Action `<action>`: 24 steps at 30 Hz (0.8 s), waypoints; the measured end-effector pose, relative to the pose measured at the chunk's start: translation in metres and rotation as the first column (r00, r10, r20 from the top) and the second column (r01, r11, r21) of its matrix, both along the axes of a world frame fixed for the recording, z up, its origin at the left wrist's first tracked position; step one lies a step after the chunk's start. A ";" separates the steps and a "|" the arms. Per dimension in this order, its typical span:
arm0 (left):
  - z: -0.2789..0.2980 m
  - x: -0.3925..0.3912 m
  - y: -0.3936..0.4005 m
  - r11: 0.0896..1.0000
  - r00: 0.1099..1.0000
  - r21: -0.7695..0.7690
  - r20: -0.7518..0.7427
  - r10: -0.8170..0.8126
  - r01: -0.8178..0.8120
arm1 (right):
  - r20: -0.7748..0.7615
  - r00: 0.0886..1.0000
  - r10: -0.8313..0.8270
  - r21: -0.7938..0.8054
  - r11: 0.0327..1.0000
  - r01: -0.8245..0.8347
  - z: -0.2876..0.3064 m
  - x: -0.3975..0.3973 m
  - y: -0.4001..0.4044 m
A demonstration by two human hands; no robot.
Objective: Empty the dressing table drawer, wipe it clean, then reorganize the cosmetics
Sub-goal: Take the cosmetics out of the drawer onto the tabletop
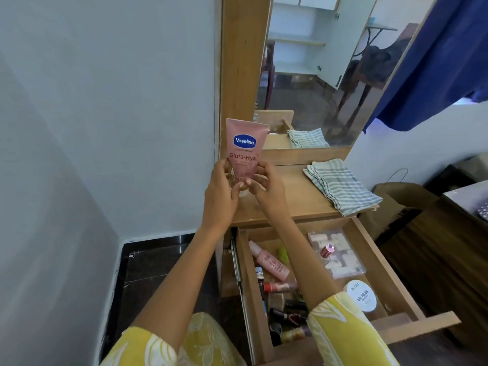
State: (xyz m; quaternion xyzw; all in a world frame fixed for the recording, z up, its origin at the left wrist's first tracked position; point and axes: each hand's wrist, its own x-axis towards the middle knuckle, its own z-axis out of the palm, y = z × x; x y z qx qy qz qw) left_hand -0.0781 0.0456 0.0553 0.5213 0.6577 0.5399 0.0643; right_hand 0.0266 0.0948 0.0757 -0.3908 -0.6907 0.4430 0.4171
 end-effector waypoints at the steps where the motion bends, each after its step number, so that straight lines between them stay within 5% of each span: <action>1: 0.000 -0.002 0.005 1.000 1.000 -0.003 -0.002 0.004 -0.004 | -0.005 1.000 -0.012 -0.007 1.000 0.012 -0.001 -0.004 0.005; 12: 0.002 -0.001 0.012 0.995 0.997 -0.064 0.033 0.073 -0.071 | 0.034 0.991 -0.131 0.027 0.991 0.130 -0.003 -0.014 0.013; 18: -0.013 0.030 -0.054 0.989 0.976 0.038 -0.159 0.148 -0.143 | 0.238 0.952 -0.192 0.195 0.970 0.147 0.000 0.038 -0.030; 20: -0.021 0.042 -0.075 0.993 0.958 -0.009 -0.266 0.107 -0.114 | 0.452 0.880 -0.144 0.211 0.976 0.051 -0.009 0.061 -0.049; 24: -0.040 0.056 -0.092 0.958 0.878 -0.266 -0.478 -0.035 -0.107 | 0.846 0.533 -0.016 0.058 0.996 -0.062 -0.038 0.081 -0.071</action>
